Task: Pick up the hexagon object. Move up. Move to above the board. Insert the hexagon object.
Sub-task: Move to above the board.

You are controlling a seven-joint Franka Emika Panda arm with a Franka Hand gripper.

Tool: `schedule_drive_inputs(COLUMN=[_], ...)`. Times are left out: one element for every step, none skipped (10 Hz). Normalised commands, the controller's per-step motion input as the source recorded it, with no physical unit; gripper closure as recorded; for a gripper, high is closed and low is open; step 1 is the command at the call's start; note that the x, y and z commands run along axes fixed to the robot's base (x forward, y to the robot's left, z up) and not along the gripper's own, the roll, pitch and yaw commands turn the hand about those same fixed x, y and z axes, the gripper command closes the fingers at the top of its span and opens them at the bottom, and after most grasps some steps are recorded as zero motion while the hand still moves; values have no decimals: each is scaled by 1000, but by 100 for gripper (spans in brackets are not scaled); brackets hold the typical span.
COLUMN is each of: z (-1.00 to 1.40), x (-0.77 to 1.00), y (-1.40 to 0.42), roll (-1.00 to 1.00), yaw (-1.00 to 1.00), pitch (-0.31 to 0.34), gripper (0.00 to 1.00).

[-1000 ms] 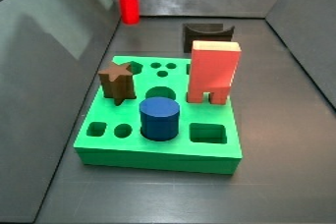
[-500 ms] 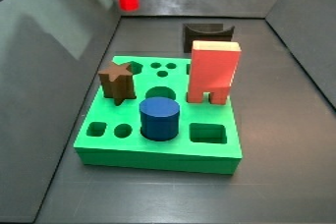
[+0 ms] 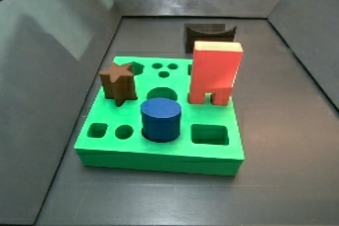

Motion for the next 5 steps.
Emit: schedule_drive_inputs(z=[1000,1000,1000,1000,1000], x=[-39,-36,-33,-28,-27], y=[13,12,11,10,7], roll=[70,64,59,64,70], yaw=[16,15,12,12,14], pitch=[89,83,85,85,87], gripper=[100,100,100,100,100])
